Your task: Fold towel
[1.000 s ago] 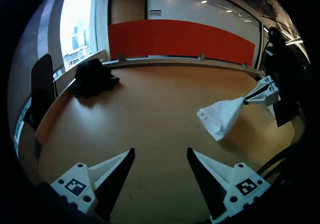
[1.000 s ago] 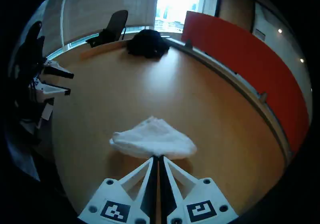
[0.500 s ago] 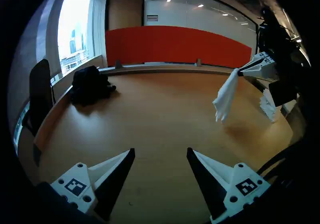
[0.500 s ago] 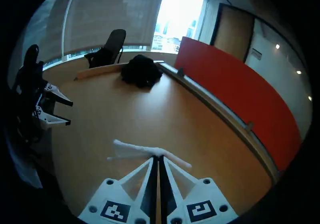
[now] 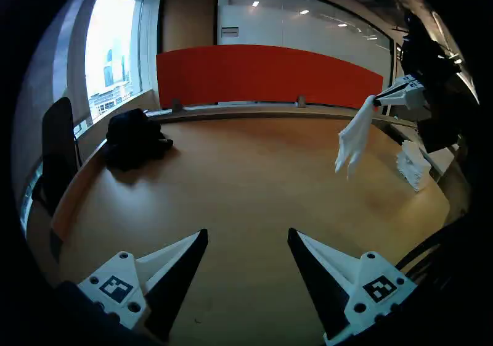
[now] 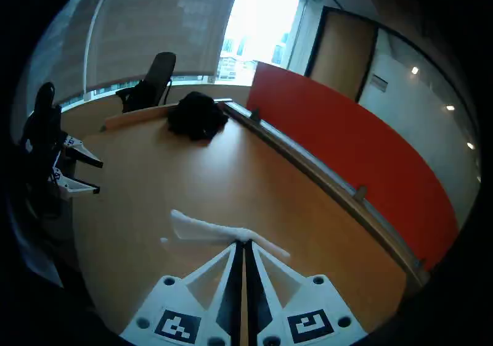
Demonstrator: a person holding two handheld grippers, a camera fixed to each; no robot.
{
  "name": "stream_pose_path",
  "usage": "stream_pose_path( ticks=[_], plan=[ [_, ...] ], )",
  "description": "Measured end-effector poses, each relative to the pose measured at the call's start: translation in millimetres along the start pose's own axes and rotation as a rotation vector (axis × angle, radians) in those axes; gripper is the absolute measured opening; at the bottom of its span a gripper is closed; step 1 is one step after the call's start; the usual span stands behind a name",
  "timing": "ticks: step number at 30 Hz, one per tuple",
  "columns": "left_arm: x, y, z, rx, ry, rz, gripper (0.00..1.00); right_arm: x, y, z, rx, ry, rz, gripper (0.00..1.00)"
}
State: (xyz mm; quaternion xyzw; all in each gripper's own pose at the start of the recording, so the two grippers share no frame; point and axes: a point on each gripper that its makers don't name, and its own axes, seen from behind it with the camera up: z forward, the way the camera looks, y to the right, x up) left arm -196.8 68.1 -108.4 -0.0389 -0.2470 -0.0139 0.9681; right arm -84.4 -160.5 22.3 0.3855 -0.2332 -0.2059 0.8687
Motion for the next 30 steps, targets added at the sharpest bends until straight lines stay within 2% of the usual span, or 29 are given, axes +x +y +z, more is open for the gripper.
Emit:
stream_pose_path(
  ticks=[20, 30],
  plan=[
    [6, 8.9, 4.6, -0.009, -0.009, 0.020, 0.96, -44, 111, -71.3, -0.147, -0.056, 0.061, 0.02],
    [9, 13.9, 5.0, -0.009, -0.010, 0.023, 0.96, -66, 164, -107.3, -0.221, -0.094, 0.061, 0.02]
  ],
)
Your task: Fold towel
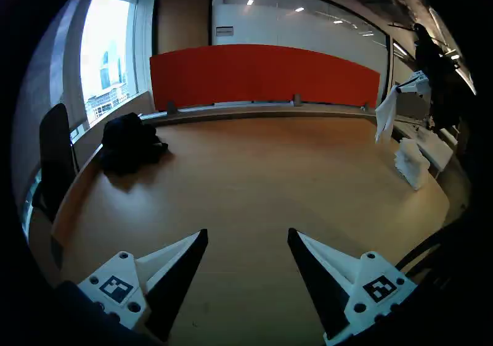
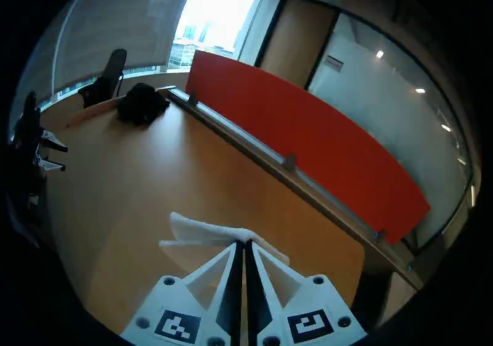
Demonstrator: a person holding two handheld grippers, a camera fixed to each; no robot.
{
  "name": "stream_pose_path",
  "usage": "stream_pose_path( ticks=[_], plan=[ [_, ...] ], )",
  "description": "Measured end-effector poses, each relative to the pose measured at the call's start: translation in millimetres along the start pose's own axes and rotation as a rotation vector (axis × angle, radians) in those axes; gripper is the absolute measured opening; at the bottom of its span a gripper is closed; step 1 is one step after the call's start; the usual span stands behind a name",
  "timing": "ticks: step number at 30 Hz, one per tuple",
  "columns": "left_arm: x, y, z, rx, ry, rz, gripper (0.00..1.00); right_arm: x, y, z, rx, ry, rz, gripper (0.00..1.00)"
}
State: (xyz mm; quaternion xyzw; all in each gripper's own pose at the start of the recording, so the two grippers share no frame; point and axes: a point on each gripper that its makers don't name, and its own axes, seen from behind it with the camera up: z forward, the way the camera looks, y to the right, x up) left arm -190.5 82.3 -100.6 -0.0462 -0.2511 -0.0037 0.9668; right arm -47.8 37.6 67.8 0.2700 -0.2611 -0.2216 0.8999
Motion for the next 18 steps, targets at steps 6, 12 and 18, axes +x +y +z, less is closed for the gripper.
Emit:
stream_pose_path(
  ticks=[6, 12, 18],
  plan=[
    [0, 4.8, 0.7, -0.003, -0.006, 0.005, 0.96, -15, 31, -11.8, -0.042, -0.026, 0.003, 0.02],
    [0, 9.3, 1.6, -0.006, -0.010, 0.006, 0.96, -29, 58, -20.4, -0.076, -0.042, 0.035, 0.02],
    [1, 12.8, 2.7, -0.008, -0.012, 0.015, 0.96, -43, 82, -29.4, -0.108, -0.065, 0.048, 0.02]
  ],
)
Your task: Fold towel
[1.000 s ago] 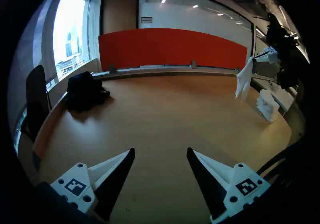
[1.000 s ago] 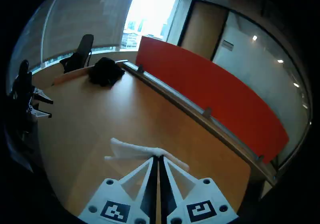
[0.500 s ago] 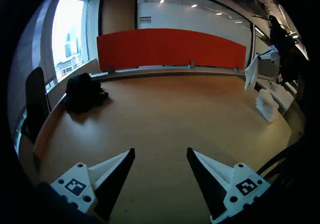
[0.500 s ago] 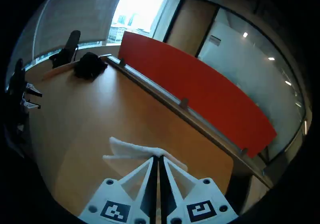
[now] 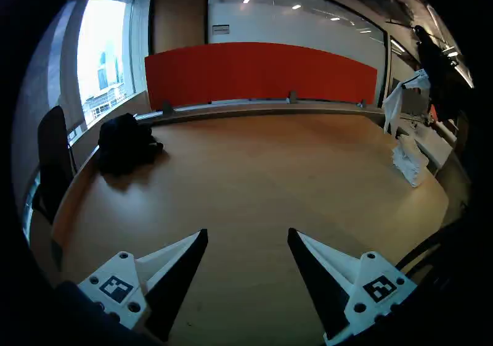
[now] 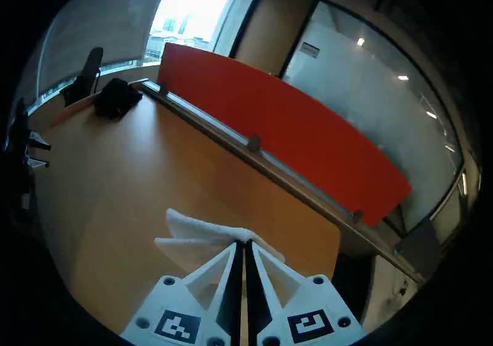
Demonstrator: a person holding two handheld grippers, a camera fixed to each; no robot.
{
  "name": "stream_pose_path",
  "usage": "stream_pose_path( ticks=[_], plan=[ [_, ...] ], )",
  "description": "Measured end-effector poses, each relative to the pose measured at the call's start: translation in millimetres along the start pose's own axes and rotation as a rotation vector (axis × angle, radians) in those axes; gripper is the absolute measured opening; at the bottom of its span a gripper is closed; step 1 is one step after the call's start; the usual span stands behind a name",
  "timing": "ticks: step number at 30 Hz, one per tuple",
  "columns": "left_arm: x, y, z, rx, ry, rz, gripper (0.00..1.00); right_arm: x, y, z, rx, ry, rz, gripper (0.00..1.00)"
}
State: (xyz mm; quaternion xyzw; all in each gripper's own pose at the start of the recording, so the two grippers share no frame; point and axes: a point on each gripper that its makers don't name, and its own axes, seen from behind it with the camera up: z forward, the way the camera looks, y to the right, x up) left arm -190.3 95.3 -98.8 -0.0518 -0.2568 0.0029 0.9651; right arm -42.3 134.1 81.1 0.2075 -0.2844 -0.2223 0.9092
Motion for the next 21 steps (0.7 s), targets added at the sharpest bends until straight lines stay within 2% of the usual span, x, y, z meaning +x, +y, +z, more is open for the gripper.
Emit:
stream_pose_path(
  ticks=[9, 21],
  plan=[
    [2, 5.7, 1.4, -0.003, -0.004, 0.007, 0.96, -15, 34, -5.8, -0.043, -0.026, 0.018, 0.02],
    [5, 14.1, 4.9, -0.013, -0.009, 0.020, 0.96, -35, 49, -14.2, -0.064, -0.043, 0.043, 0.02]
  ],
)
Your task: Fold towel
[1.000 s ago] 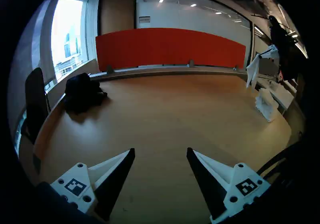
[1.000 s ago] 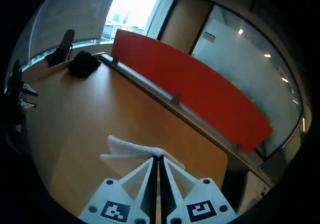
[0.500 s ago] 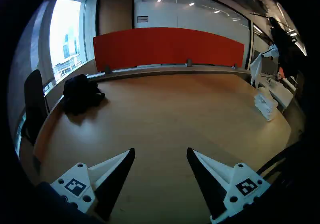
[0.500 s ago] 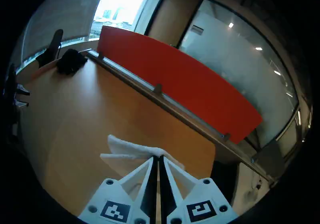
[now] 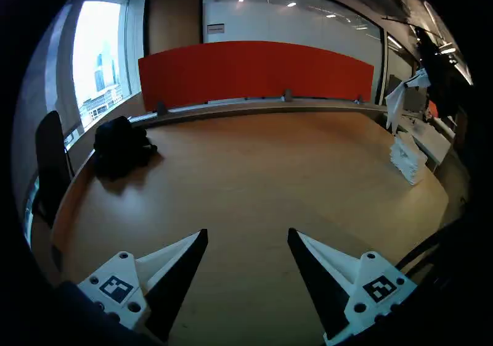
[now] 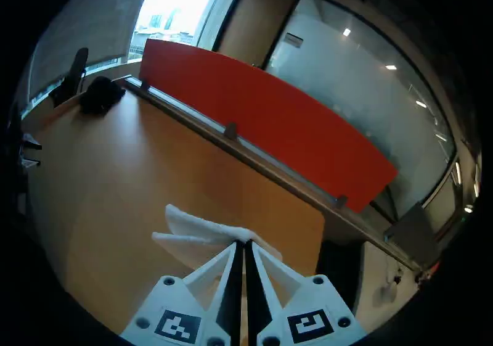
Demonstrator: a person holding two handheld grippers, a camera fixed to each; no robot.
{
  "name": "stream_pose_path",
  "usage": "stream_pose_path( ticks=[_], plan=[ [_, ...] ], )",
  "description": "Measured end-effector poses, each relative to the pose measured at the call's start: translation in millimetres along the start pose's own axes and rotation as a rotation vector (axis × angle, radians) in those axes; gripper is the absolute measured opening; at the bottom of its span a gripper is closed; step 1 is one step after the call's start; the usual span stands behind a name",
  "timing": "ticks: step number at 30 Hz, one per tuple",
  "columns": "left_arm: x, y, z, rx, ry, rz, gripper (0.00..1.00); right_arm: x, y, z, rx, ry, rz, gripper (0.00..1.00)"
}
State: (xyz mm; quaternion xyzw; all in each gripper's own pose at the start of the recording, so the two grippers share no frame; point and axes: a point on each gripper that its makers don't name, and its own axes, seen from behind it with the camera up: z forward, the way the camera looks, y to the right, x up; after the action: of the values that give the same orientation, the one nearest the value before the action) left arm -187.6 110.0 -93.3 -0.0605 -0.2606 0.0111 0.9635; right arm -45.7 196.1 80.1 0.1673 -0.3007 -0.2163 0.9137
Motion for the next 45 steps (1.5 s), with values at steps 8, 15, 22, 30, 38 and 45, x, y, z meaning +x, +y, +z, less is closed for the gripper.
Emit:
stream_pose_path(
  ticks=[8, 15, 22, 30, 38, 45],
  plan=[
    [3, 1.2, 0.5, -0.005, -0.002, 0.011, 0.96, -25, 12, -12.5, -0.025, -0.018, 0.033, 0.02],
    [2, 4.0, 1.1, -0.013, -0.009, 0.020, 0.96, -60, 8, -30.1, -0.019, -0.042, 0.081, 0.02],
    [1, 8.1, 3.0, -0.025, -0.015, 0.028, 0.96, -91, -8, -43.1, -0.005, -0.065, 0.119, 0.02],
    [4, 10.3, 2.7, -0.029, -0.011, 0.033, 0.96, -120, -14, -52.2, -0.017, -0.095, 0.167, 0.02],
    [1, 6.8, -0.5, -0.023, -0.014, 0.030, 0.96, -159, -17, -59.7, -0.022, -0.147, 0.235, 0.02],
    [-1, 6.5, -2.2, -0.023, -0.017, 0.034, 0.96, -197, -21, -59.1, -0.021, -0.215, 0.279, 0.02]
  ],
)
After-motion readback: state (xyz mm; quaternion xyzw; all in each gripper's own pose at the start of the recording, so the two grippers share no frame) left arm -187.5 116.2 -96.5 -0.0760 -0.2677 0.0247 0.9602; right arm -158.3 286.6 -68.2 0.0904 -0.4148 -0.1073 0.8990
